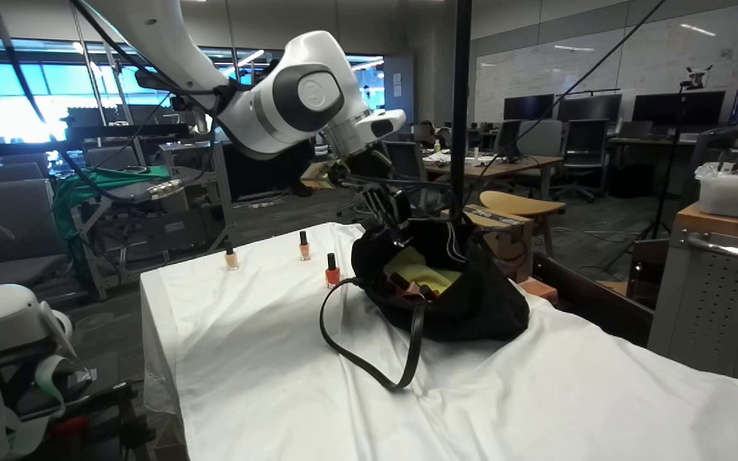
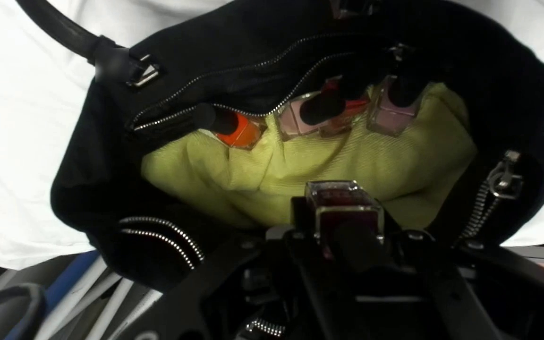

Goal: Put the nail polish bottles in the bag

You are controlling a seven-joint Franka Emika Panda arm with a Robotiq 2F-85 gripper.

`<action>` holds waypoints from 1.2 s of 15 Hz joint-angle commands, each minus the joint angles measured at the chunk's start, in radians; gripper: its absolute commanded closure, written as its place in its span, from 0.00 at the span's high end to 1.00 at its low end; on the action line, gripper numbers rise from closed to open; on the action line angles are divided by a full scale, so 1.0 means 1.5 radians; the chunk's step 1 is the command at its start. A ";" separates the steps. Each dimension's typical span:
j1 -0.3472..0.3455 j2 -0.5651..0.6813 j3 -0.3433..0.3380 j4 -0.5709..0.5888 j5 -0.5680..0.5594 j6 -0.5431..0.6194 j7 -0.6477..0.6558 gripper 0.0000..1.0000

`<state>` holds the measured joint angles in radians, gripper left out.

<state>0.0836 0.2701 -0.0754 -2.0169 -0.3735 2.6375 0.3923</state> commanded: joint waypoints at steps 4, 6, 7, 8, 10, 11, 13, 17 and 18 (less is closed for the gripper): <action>0.022 0.090 -0.040 0.103 0.003 0.002 0.051 0.67; 0.026 0.094 -0.045 0.110 0.006 -0.002 0.047 0.80; 0.029 0.093 -0.048 0.111 0.003 -0.005 0.048 0.86; 0.029 0.088 -0.048 0.105 0.003 -0.003 0.043 0.92; 0.033 0.076 -0.052 0.094 -0.001 -0.008 0.044 0.99; 0.032 0.070 -0.051 0.088 0.002 -0.009 0.040 1.00; 0.040 0.053 -0.057 0.071 -0.011 -0.021 0.045 1.00; 0.051 0.007 -0.063 0.019 -0.032 -0.035 0.055 1.00; 0.052 -0.006 -0.063 0.003 -0.041 -0.042 0.055 1.00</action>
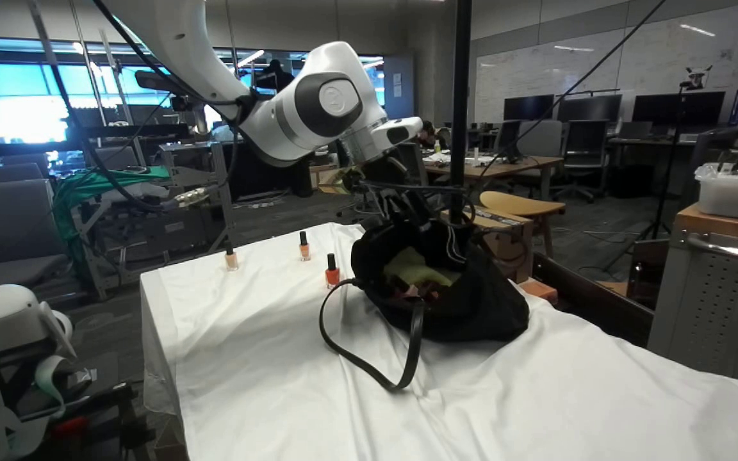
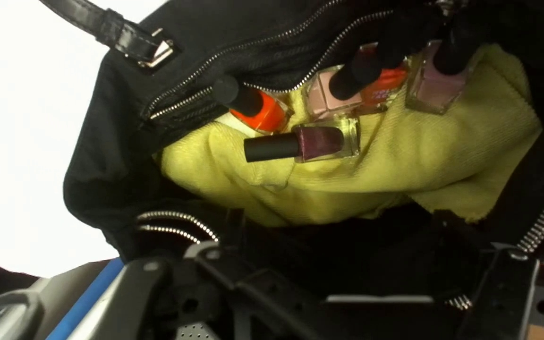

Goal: Put the nail polish bottles in the bag

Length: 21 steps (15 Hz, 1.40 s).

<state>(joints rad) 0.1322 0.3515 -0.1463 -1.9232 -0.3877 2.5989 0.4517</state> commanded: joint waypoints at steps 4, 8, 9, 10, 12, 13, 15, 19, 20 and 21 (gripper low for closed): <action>0.016 -0.132 0.010 -0.142 -0.046 -0.055 -0.003 1.00; 0.016 -0.189 0.058 -0.211 -0.033 -0.100 -0.011 1.00; 0.018 -0.197 0.074 -0.223 -0.031 -0.110 -0.008 1.00; 0.020 -0.204 0.089 -0.232 -0.026 -0.122 -0.007 1.00; 0.024 -0.206 0.119 -0.239 -0.012 -0.144 -0.007 1.00; 0.027 -0.206 0.133 -0.239 -0.004 -0.155 -0.008 1.00; 0.033 -0.197 0.157 -0.232 0.027 -0.176 -0.012 1.00; 0.045 -0.172 0.190 -0.207 0.097 -0.204 0.000 1.00; 0.048 -0.165 0.195 -0.201 0.111 -0.206 0.004 1.00; 0.049 -0.157 0.198 -0.194 0.128 -0.208 0.002 1.00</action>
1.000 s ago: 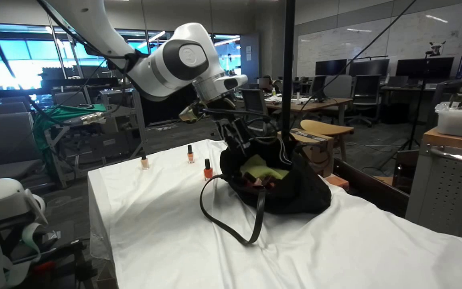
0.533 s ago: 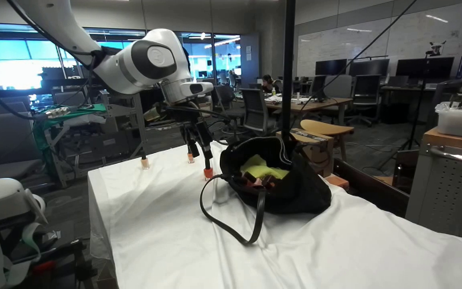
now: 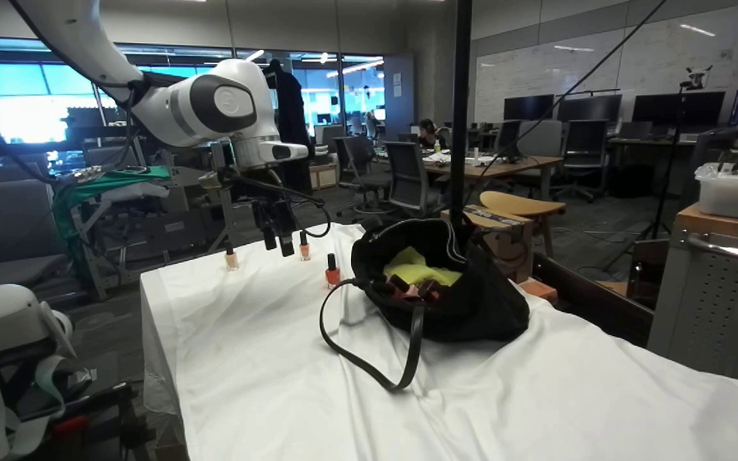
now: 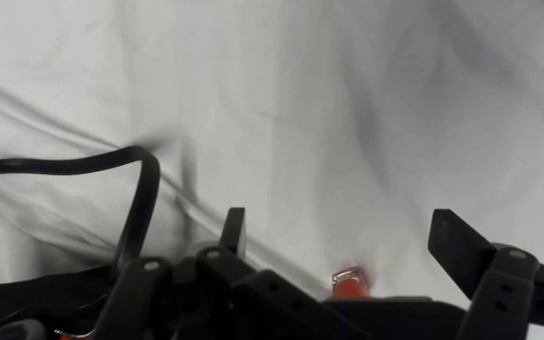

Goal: Put the nail polish bottles in the bag

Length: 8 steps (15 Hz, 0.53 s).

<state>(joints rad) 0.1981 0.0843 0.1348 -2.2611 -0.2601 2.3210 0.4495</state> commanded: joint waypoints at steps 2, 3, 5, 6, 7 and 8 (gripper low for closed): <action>0.005 0.039 0.014 0.046 0.079 -0.018 -0.004 1.00; 0.003 0.051 0.013 0.058 0.097 -0.017 -0.013 1.00; 0.000 0.074 0.012 0.083 0.133 -0.016 -0.024 1.00; 0.001 0.085 0.011 0.097 0.144 -0.016 -0.025 1.00; 0.002 0.098 0.009 0.111 0.151 -0.016 -0.020 1.00; 0.003 0.113 0.009 0.126 0.162 -0.016 -0.024 1.00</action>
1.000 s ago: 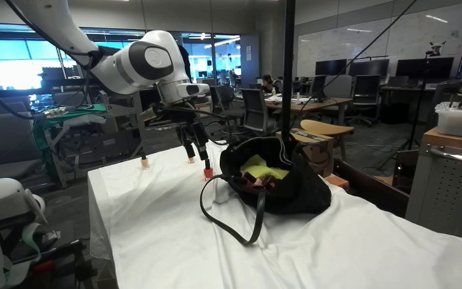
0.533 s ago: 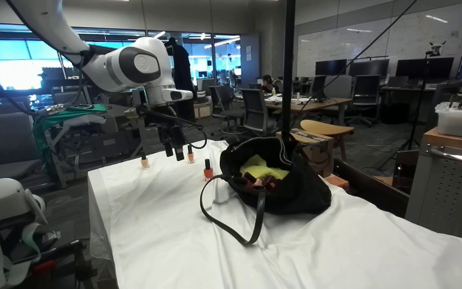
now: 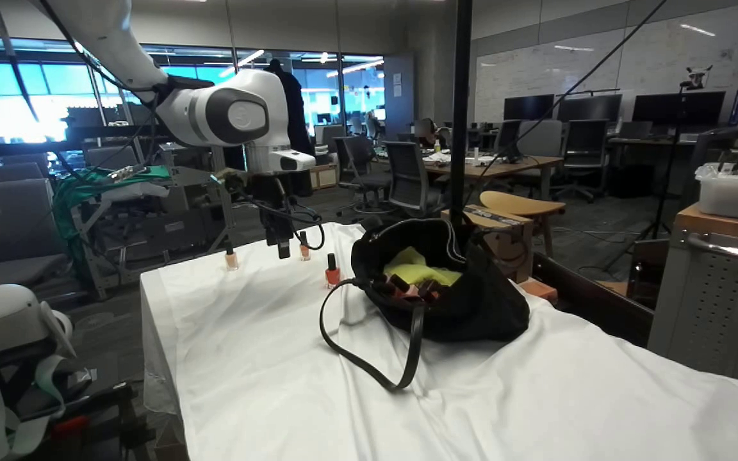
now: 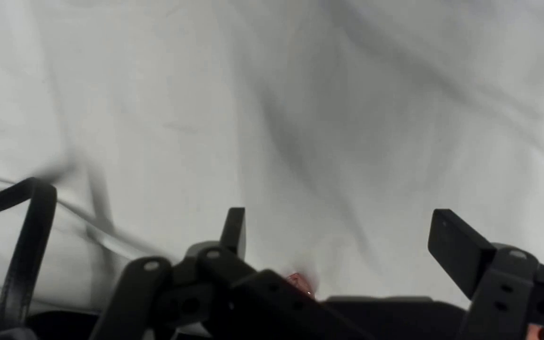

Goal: Put the nail polish bottles in the bag

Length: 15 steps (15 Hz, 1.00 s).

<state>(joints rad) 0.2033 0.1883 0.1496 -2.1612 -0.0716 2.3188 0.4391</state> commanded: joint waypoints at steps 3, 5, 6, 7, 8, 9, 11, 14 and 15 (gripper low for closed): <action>0.002 0.084 -0.001 0.111 0.071 -0.019 -0.010 1.00; 0.007 0.113 -0.005 0.149 0.088 -0.021 0.008 1.00; 0.009 0.127 -0.007 0.167 0.094 -0.024 0.014 1.00; 0.010 0.143 -0.010 0.188 0.101 -0.025 0.025 1.00; 0.011 0.158 -0.011 0.205 0.110 -0.026 0.032 1.00; 0.014 0.173 -0.016 0.224 0.112 -0.028 0.045 1.00; 0.017 0.198 -0.024 0.253 0.117 -0.030 0.069 1.00; 0.023 0.227 -0.041 0.285 0.120 -0.039 0.109 1.00; 0.021 0.230 -0.044 0.290 0.123 -0.046 0.117 1.00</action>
<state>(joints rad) 0.2141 0.4887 0.1152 -1.8044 0.0873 2.2995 0.5627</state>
